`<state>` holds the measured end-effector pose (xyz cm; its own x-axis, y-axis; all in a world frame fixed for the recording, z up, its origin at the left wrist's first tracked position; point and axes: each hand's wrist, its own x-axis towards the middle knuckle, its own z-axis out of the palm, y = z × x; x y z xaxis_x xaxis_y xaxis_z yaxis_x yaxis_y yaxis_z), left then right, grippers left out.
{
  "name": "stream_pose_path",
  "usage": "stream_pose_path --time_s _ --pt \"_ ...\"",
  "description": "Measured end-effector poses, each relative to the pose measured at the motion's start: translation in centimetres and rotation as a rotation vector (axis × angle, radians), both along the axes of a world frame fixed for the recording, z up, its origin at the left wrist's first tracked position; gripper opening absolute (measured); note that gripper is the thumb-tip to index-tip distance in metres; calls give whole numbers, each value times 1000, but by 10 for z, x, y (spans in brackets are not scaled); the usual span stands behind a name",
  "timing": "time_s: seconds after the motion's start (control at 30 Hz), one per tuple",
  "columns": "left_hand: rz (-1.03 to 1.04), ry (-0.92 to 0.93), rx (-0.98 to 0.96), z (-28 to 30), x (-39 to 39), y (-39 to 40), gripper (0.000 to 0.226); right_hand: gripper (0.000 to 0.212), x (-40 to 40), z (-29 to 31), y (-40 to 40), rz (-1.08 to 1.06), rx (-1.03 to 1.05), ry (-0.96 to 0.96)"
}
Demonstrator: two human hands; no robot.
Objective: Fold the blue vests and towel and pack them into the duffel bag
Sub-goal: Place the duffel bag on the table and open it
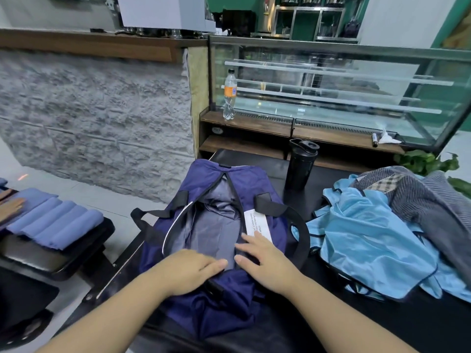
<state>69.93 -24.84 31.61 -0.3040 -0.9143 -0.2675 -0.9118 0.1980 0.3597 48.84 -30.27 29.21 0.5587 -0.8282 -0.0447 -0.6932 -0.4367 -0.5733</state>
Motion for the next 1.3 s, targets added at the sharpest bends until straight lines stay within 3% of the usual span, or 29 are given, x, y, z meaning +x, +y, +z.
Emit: stream_pose_path --time_s 0.13,0.23,0.4,0.5,0.6,0.63,0.77,0.93,1.07,1.3 --pt "-7 -161 -7 0 -4 15 69 78 -11 5 17 162 -56 266" --pt "-35 -246 -5 -5 2 20 96 60 -10 4 19 133 -60 328" --pt "13 -327 -34 -16 18 24 128 59 -2 1 30 77 -8 341" --pt "76 -304 -22 -12 18 30 113 52 -7 5 39 71 9 271" --pt "180 -177 -33 1 5 30 58 51 -20 10 48 85 -17 184" --pt "218 -109 -63 6 -1 28 49 51 -25 12 51 79 -33 154" --pt "260 178 -213 13 -35 21 46 53 -47 14 52 4 -81 42" --pt "304 465 -241 6 -78 12 71 57 -79 16 47 -156 -134 -65" --pt "365 608 -207 3 -106 11 57 56 -113 24 41 -340 -195 -172" --pt "468 807 -175 3 -142 5 38 53 -183 33 13 -633 -306 -196"
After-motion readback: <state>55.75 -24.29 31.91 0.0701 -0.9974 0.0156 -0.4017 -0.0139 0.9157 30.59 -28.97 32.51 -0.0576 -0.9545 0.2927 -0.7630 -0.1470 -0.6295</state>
